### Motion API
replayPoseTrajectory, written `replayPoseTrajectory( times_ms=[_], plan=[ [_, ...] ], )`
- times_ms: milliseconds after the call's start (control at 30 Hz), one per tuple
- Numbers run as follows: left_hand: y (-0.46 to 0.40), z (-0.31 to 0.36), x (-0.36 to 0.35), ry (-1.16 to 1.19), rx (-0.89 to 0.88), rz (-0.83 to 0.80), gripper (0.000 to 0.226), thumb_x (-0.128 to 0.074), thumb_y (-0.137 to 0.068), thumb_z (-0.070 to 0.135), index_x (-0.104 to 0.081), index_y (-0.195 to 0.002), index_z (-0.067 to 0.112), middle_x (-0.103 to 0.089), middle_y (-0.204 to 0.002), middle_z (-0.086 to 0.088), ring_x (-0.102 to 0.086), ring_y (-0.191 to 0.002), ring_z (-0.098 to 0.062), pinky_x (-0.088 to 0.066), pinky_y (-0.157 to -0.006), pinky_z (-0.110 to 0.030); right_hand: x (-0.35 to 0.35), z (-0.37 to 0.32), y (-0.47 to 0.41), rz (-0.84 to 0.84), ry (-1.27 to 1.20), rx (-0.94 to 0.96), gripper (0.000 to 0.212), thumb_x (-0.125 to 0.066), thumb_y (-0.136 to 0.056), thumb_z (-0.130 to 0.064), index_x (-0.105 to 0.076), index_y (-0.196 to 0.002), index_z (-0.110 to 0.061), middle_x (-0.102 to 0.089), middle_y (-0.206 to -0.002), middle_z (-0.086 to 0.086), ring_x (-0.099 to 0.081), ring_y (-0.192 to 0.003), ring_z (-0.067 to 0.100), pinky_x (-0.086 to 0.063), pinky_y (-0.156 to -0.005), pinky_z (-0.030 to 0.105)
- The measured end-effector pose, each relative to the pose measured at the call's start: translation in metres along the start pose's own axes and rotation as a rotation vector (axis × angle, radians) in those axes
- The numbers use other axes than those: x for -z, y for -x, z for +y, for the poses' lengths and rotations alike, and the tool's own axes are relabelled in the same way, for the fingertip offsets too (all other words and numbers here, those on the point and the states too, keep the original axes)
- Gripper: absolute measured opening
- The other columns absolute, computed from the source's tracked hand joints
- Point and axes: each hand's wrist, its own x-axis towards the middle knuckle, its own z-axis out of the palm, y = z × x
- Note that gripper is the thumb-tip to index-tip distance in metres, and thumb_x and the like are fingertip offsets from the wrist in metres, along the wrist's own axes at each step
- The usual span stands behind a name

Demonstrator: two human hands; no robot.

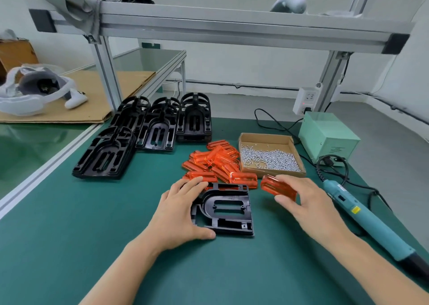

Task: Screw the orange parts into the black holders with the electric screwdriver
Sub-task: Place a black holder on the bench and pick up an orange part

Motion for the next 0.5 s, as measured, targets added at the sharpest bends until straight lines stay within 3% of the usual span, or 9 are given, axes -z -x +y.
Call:
replayPoseTrajectory(
  times_ms=[133, 200, 400, 500],
  plan=[
    [0.0, 0.002, 0.001, 0.027, -0.035, 0.002, 0.111, -0.079, -0.055, 0.058, -0.019, -0.147, 0.039, -0.014, -0.139, 0.035, -0.005, -0.137, 0.001, -0.007, -0.11, -0.022, -0.004, -0.029, 0.004, -0.179, -0.241, 0.019, 0.047, -0.072, -0.085, -0.027, -0.051, -0.118, -0.054, -0.054, -0.117, -0.021, -0.047, -0.106, -0.015, -0.026, -0.086, -0.003],
    [0.003, 0.005, -0.002, 0.027, -0.052, 0.01, 0.113, -0.078, -0.053, 0.06, -0.018, -0.147, 0.04, -0.016, -0.139, 0.034, -0.005, -0.136, 0.001, -0.004, -0.109, -0.02, -0.012, -0.04, 0.005, -0.265, -0.276, 0.05, 0.05, -0.074, -0.083, -0.028, -0.049, -0.112, -0.059, -0.056, -0.119, -0.023, -0.045, -0.107, -0.019, -0.027, -0.089, -0.004],
    [0.006, 0.011, -0.006, 0.023, -0.042, 0.0, 0.116, -0.074, -0.051, 0.064, -0.013, -0.147, 0.041, -0.02, -0.148, 0.025, -0.003, -0.138, -0.001, -0.003, -0.114, -0.028, -0.032, -0.05, 0.001, -0.321, -0.293, 0.054, 0.045, -0.081, -0.076, -0.025, -0.063, -0.114, -0.041, -0.064, -0.113, -0.022, -0.056, -0.105, -0.01, -0.04, -0.095, 0.011],
    [0.008, 0.011, -0.006, 0.044, -0.031, 0.006, 0.116, -0.072, -0.05, 0.065, -0.013, -0.147, 0.042, -0.02, -0.148, 0.024, -0.001, -0.137, 0.002, -0.002, -0.114, -0.027, -0.035, -0.05, -0.003, -0.327, -0.265, 0.014, 0.045, -0.083, -0.074, -0.029, -0.065, -0.114, -0.04, -0.065, -0.113, -0.019, -0.058, -0.104, -0.004, -0.044, -0.098, 0.021]
  ],
)
